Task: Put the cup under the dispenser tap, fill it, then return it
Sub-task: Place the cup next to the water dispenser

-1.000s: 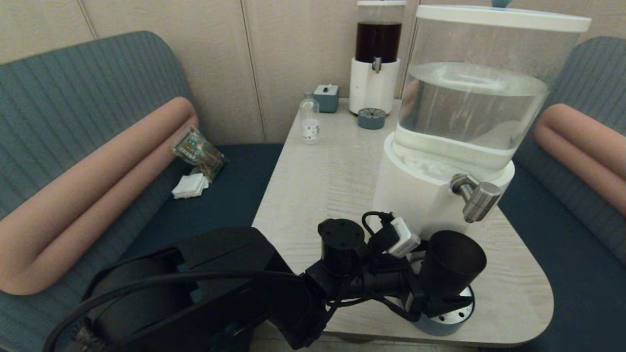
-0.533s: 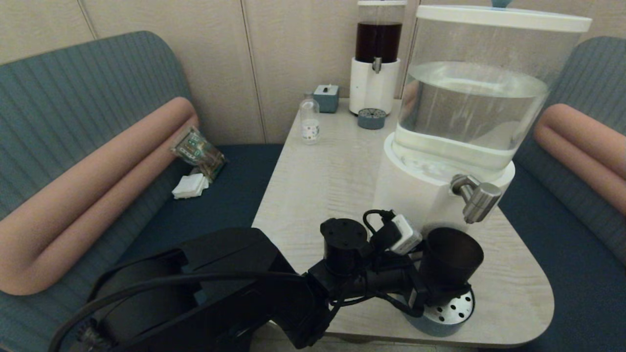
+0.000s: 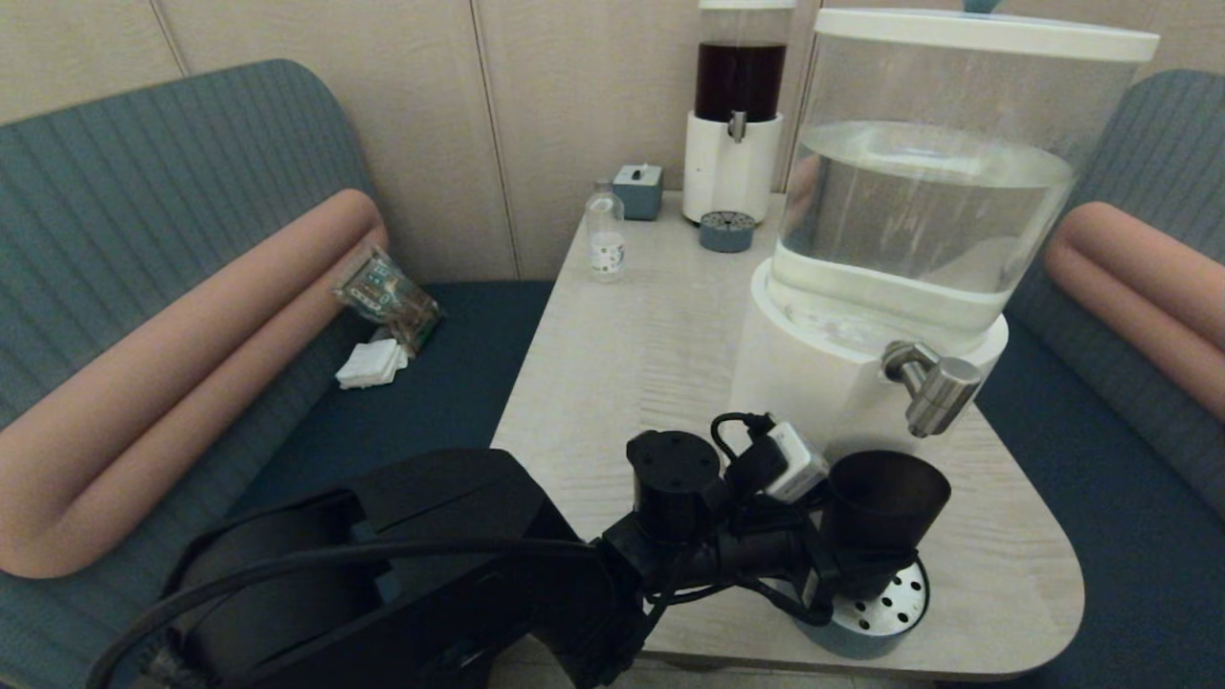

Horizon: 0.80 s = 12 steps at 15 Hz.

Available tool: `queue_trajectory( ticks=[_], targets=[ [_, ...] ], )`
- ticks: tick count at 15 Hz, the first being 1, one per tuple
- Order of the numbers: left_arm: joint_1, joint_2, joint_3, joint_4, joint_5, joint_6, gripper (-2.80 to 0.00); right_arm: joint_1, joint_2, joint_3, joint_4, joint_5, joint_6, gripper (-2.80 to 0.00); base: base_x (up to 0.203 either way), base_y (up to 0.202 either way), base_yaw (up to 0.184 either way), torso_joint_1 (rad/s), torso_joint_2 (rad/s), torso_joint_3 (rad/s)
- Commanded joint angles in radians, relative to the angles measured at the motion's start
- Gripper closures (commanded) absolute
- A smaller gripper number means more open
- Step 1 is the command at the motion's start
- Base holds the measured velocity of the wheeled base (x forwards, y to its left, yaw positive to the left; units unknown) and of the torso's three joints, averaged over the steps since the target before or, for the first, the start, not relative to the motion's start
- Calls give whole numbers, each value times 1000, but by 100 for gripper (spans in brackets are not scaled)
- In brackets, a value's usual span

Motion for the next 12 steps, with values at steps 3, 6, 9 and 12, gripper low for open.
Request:
queue_trajectory(
  ticks=[3,6,9,12],
  targets=[
    [-3,-87,108,-24,-4,-7,0,0,0,0,0,0,1,0,0,0,0,0,0,0],
    [-2,-158,196,-97,-2,-57,0,0,0,0,0,0,-1,0,0,0,0,0,0,0],
    [1,-215,254,-146,30,-105,0,0,0,0,0,0,-1,0,0,0,0,0,0,0],
    [11,-270,330,-150,43,-109,0,0,0,0,0,0,-1,0,0,0,0,0,0,0]
  ],
)
